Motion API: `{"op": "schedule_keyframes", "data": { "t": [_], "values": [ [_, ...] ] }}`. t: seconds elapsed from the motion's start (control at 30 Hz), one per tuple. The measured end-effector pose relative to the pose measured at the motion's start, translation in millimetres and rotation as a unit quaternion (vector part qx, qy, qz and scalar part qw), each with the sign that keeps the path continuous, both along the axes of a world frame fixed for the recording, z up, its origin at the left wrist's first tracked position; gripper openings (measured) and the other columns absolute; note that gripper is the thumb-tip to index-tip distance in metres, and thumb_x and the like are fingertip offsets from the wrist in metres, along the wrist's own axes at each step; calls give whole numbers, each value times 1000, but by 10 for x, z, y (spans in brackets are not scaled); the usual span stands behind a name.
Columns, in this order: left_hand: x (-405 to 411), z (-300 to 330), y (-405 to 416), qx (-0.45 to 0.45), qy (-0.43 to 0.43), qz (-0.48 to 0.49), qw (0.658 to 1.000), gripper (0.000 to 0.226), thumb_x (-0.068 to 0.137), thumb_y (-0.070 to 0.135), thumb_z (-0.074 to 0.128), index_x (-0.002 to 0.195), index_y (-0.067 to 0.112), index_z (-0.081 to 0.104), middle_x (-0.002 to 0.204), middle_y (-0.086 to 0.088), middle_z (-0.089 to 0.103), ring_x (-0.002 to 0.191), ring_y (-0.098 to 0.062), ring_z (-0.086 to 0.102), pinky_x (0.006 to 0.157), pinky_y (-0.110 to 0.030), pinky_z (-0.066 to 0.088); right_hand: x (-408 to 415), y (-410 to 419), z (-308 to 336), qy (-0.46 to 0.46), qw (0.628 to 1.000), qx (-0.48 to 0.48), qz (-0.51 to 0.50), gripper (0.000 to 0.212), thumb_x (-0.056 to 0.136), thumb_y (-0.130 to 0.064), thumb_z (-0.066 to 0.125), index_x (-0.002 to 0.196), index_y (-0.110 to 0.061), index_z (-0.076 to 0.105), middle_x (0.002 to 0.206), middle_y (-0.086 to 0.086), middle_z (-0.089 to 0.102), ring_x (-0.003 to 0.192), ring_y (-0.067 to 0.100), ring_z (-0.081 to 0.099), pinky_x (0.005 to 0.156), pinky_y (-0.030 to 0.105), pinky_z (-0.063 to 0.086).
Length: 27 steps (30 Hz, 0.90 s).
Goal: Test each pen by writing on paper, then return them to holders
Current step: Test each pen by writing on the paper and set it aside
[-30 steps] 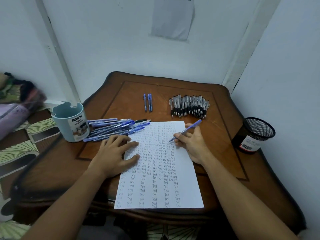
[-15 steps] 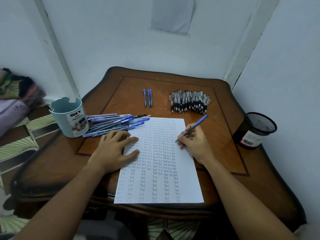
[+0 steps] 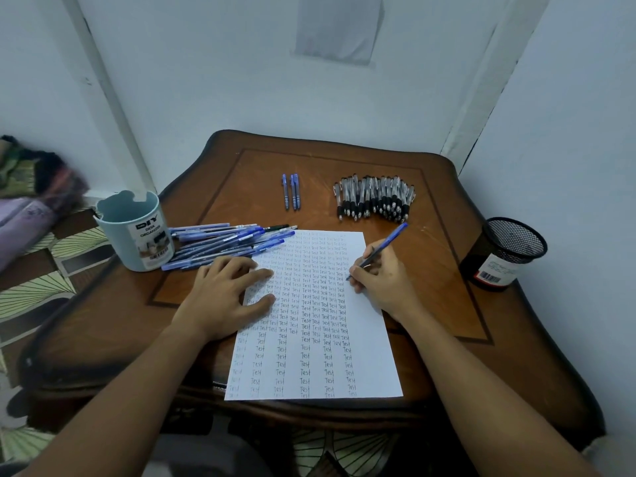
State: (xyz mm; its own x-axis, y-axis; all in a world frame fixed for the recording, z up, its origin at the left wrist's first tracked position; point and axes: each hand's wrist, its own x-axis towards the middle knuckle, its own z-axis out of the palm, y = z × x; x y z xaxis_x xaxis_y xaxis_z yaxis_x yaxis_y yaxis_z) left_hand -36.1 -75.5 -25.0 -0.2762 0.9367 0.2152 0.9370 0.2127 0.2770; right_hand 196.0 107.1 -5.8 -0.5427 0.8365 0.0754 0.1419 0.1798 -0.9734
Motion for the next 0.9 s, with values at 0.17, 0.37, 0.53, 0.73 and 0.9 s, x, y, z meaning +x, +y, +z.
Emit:
{"op": "schedule_keyframes", "data": {
  "t": [0.17,0.37,0.53,0.73,0.9],
  "values": [
    [-5,1,5,-2,-1,2,1000,72,79,82,24,133,47,55,132,19,45,128,-8,28,102,-34,18,-1,13,-10,-4,1000,-3,-5,26,91,4,66,100,-9,46,83,20,68,68,29,68,69,41,59],
    [-7,-10,-2,-1,1,3,1000,70,79,81,25,133,49,55,132,20,45,129,-7,29,100,-31,17,4,4,-3,21,999,-25,-13,29,90,10,62,96,-12,44,80,17,60,65,28,62,60,36,55],
    [-8,-8,1,-3,3,4,1000,70,79,82,25,133,49,54,132,20,44,128,-7,28,102,-33,18,3,-5,2,4,1000,0,1,28,92,9,61,95,-12,43,83,16,57,65,25,62,57,32,53],
    [-4,-7,6,5,2,2,1000,69,80,81,26,132,48,56,131,19,46,127,-9,30,101,-34,20,16,11,0,11,1000,-2,-2,28,92,8,60,95,-14,43,83,16,57,65,25,61,56,32,52],
    [-15,-22,-5,8,4,0,1000,68,80,81,27,132,47,57,130,19,47,127,-8,30,100,-34,20,11,15,-8,7,1000,-16,0,29,91,9,62,94,-14,44,83,16,58,65,26,62,55,34,51]
  ]
}}
